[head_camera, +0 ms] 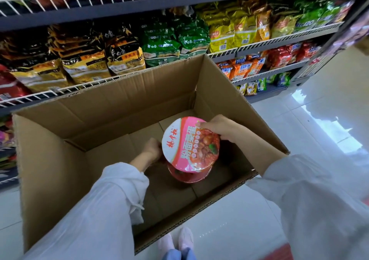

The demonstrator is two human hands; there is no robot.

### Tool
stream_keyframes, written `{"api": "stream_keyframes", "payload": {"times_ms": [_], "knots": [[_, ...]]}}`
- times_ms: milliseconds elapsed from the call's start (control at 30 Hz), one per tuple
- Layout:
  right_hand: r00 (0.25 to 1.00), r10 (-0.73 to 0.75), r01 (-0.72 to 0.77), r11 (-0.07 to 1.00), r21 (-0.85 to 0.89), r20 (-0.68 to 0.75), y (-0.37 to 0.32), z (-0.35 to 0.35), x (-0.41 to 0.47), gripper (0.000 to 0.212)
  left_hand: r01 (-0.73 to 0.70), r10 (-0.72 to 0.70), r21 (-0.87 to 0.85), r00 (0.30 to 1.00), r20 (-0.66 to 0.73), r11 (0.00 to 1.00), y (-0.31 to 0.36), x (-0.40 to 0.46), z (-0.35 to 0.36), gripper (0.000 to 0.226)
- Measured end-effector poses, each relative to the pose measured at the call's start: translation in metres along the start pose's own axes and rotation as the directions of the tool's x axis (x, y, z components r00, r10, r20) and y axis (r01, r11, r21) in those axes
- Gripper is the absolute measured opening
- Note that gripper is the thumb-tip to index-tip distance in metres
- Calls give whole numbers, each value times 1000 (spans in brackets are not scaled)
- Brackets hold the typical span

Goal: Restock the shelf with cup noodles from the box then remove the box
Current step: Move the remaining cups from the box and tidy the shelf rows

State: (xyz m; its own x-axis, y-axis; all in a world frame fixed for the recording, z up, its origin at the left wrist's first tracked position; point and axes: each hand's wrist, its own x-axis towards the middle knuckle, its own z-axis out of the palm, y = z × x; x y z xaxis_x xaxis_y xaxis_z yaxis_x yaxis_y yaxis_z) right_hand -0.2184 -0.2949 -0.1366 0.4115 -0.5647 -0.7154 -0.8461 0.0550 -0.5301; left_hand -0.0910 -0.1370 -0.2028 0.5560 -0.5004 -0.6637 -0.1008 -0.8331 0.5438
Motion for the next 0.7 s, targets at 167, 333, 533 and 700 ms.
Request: {"api": "stream_keyframes", "payload": {"times_ms": [167, 333, 533, 700], "knots": [[949, 214, -259, 947, 187, 234, 3, 9, 3, 104, 86, -93, -76, 992, -82, 993, -10, -1, -8, 20], [852, 139, -295, 924, 244, 505, 4, 18, 4, 82, 153, -171, -129, 975, -140, 980, -9, -9, -15, 27], [879, 118, -227, 955, 188, 462, -4, 31, 4, 75, 303, -244, -589, 953, 180, 749, -15, -23, -26, 40], [912, 25, -163, 939, 305, 410, -7, 30, -8, 78, 258, -151, -712, 966, 211, 653, -1, -45, -44, 64]]}}
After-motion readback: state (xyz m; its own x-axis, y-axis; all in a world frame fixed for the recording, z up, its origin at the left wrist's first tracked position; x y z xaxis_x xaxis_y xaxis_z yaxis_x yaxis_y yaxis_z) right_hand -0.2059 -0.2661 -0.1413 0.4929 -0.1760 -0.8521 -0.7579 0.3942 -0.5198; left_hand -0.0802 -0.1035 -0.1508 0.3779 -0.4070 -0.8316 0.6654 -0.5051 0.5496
